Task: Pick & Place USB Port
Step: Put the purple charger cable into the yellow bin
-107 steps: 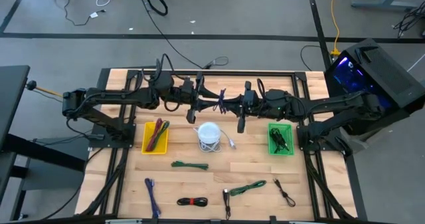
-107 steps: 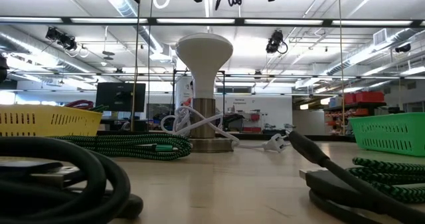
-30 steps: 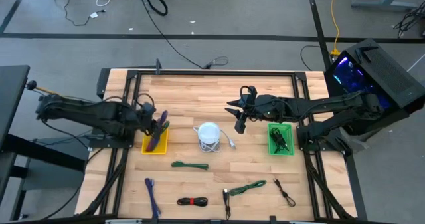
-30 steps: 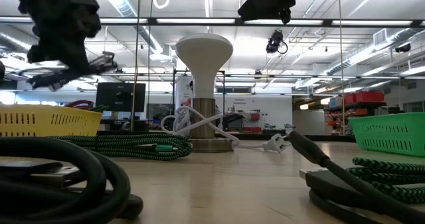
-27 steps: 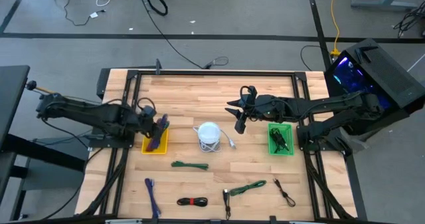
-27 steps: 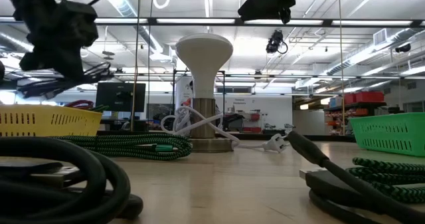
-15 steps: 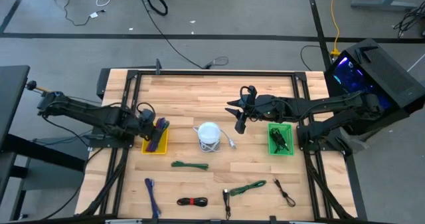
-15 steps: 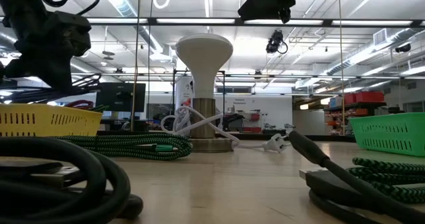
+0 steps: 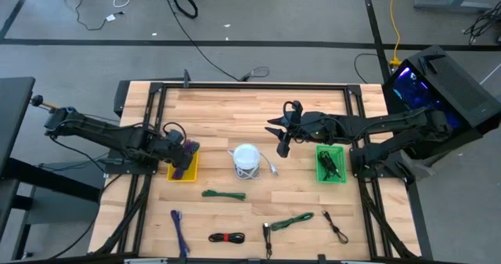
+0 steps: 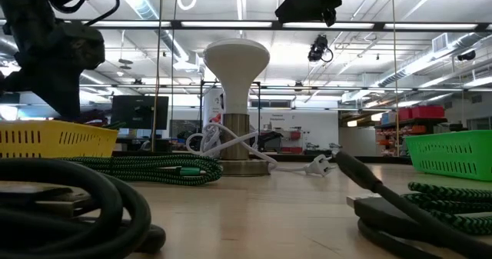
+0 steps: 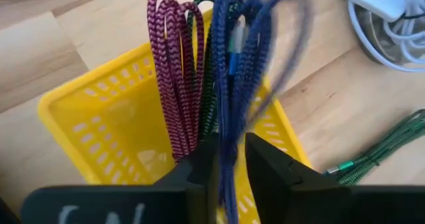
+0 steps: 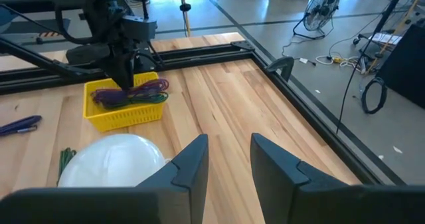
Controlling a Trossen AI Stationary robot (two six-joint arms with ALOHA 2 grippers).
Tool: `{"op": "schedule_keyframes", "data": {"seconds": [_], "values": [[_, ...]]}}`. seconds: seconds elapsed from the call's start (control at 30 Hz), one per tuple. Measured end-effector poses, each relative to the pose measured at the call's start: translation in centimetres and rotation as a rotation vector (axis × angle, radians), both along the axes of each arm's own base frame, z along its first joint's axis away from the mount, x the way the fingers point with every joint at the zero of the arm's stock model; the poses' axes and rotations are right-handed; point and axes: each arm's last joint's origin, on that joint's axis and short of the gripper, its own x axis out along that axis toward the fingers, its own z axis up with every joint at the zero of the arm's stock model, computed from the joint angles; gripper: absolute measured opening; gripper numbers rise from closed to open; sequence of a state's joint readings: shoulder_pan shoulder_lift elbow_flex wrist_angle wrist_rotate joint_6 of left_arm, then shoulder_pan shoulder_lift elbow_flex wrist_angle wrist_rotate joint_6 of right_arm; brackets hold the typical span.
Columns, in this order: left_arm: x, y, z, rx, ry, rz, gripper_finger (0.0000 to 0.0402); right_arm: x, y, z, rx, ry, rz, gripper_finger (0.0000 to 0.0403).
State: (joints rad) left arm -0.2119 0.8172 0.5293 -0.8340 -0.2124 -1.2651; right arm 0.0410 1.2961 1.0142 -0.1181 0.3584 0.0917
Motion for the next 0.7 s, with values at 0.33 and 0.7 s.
{"op": "schedule_keyframes", "data": {"seconds": [0.33, 0.7], "values": [[0.2, 0.0, 0.3, 0.055, -0.011, -0.081, 0.0116, 0.0, 0.0, 0.0, 0.000, -0.002, 0.000, 0.0111], [1.5, -1.6, 5.9, -0.060, -0.204, -0.376, 0.0113, -0.1, 0.0, -0.1, 0.016, 0.008, -0.007, 0.0111]]}}
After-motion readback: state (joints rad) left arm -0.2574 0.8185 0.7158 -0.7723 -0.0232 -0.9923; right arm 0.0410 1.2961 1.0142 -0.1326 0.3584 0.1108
